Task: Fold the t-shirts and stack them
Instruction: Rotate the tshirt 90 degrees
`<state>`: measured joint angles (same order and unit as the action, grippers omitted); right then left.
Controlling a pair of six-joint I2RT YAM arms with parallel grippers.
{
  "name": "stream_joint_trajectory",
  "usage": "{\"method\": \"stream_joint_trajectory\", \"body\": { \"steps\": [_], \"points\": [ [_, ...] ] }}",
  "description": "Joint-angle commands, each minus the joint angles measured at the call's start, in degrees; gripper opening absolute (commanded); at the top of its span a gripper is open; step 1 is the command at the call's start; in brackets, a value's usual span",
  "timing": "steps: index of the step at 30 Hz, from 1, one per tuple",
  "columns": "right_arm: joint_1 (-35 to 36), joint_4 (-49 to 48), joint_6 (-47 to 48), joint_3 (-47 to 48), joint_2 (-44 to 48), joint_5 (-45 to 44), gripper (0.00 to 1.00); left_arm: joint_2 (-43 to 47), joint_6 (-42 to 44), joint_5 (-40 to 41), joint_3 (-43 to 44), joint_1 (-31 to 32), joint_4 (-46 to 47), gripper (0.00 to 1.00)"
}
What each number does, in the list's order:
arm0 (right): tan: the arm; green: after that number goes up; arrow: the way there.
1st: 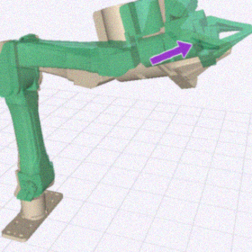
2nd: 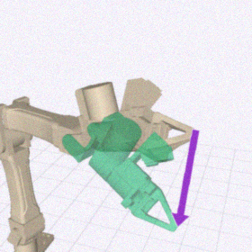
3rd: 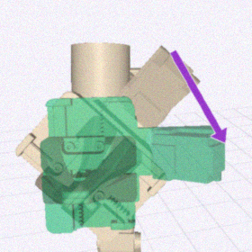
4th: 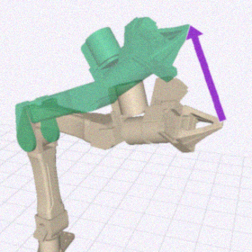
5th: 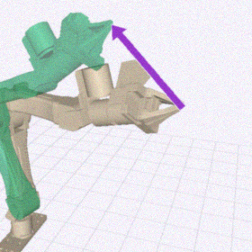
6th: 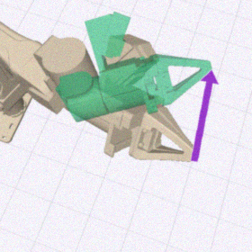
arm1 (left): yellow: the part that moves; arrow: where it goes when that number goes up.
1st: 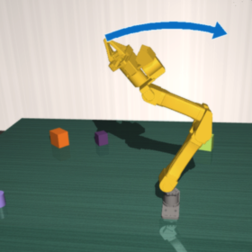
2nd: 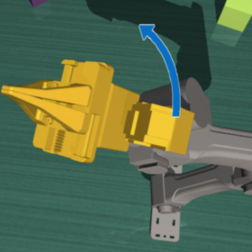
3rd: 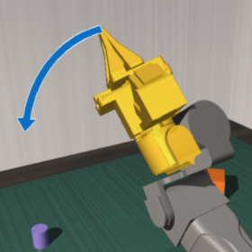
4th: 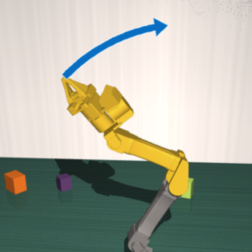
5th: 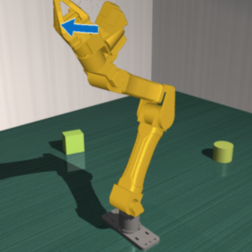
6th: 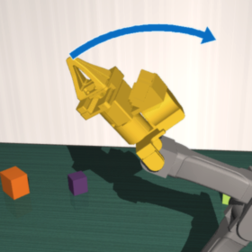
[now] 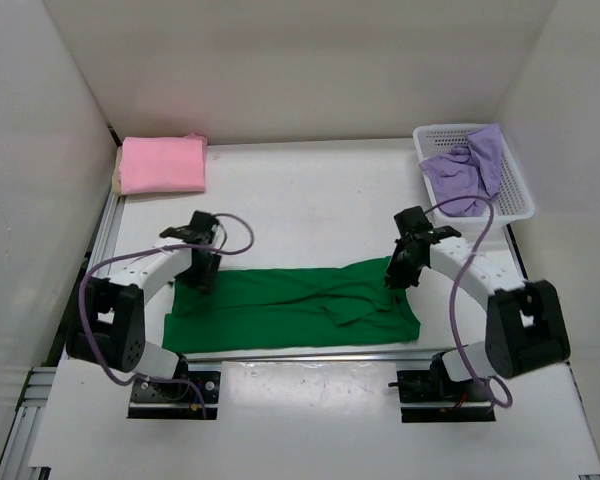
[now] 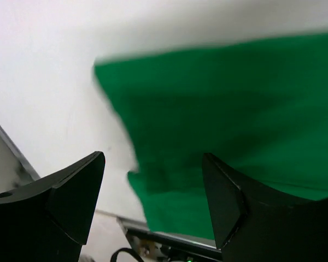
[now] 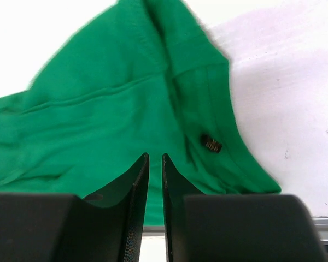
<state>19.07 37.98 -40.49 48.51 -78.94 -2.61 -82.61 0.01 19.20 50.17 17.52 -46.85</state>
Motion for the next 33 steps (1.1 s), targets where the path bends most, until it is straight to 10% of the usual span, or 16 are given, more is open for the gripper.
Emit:
{"method": "stream_joint_trajectory", "body": {
  "steps": [1, 12, 19, 23, 33],
  "points": [
    [0.35, -1.85, -1.08, 2.11, -5.86, -1.26, 0.2, 4.47, -0.01, 5.67, -4.98, -9.56, 4.22, 0.83],
    [-0.88, 3.32, 0.85, 27.91, -39.25, 3.67, 0.16, 12.11, -0.01, -3.73, -3.86, -25.86, 4.75, 0.86],
    [-2.55, 11.19, -4.14, 97.0, -69.58, 5.06, 0.15, 10.89, -0.01, -4.87, -2.54, -32.11, 4.75, 0.87],
    [-2.55, -15.08, -9.52, 80.1, -59.51, 7.36, 0.19, 8.88, -0.01, -5.4, -2.54, -32.64, 4.75, 0.87],
    [0.7, -8.45, -3.45, 55.76, -44.29, 4.81, 0.23, 5.09, -0.01, -10.32, -0.34, -30.27, 3.7, 0.87]
  ]
}}
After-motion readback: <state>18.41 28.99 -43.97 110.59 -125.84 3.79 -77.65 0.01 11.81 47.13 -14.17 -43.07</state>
